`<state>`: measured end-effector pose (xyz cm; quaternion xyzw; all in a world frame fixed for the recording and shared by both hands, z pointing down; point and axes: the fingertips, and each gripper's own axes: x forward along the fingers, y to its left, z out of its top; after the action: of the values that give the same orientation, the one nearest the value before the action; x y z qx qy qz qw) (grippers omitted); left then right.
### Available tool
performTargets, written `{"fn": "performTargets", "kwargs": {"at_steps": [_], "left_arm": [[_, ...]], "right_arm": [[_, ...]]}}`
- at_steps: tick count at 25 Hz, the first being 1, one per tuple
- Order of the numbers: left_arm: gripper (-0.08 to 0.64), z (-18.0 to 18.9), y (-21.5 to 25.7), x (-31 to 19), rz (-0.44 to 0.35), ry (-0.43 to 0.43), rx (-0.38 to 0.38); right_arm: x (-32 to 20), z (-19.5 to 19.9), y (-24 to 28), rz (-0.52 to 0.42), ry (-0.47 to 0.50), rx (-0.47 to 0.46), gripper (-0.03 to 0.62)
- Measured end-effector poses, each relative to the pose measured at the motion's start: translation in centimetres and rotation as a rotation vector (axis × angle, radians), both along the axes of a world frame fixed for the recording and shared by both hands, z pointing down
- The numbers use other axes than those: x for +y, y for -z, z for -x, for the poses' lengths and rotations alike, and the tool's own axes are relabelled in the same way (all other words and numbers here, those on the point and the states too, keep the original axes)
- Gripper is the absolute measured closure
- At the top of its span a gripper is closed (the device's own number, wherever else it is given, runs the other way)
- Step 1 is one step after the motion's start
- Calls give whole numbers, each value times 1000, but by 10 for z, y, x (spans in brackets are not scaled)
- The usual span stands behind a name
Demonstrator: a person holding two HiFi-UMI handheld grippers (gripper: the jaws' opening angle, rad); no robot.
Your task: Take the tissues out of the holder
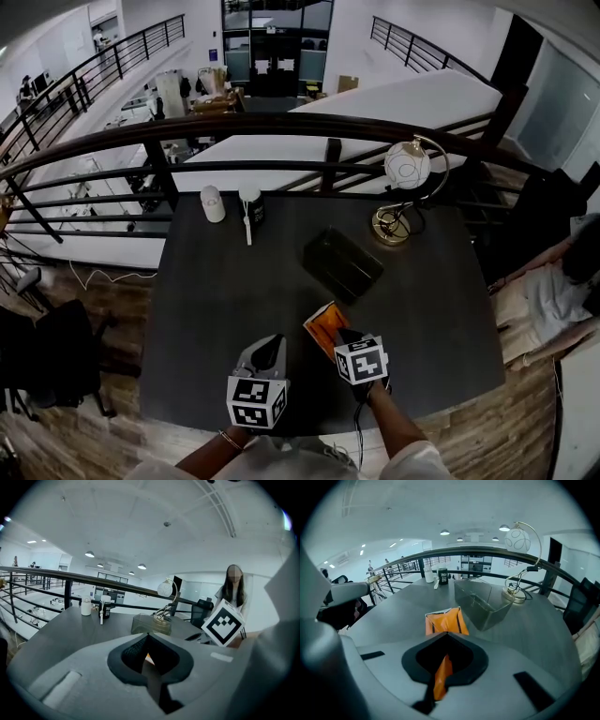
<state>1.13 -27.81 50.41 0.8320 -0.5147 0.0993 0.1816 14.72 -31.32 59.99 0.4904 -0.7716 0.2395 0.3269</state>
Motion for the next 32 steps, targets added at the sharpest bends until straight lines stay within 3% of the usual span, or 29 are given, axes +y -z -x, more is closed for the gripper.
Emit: {"fn": "performTargets", "kwargs": {"at_steps": [32], "left_arm": [[551, -6, 0, 4, 14, 31, -11]], "right_arm": [[3, 5, -29, 17, -4, -42, 578]]}}
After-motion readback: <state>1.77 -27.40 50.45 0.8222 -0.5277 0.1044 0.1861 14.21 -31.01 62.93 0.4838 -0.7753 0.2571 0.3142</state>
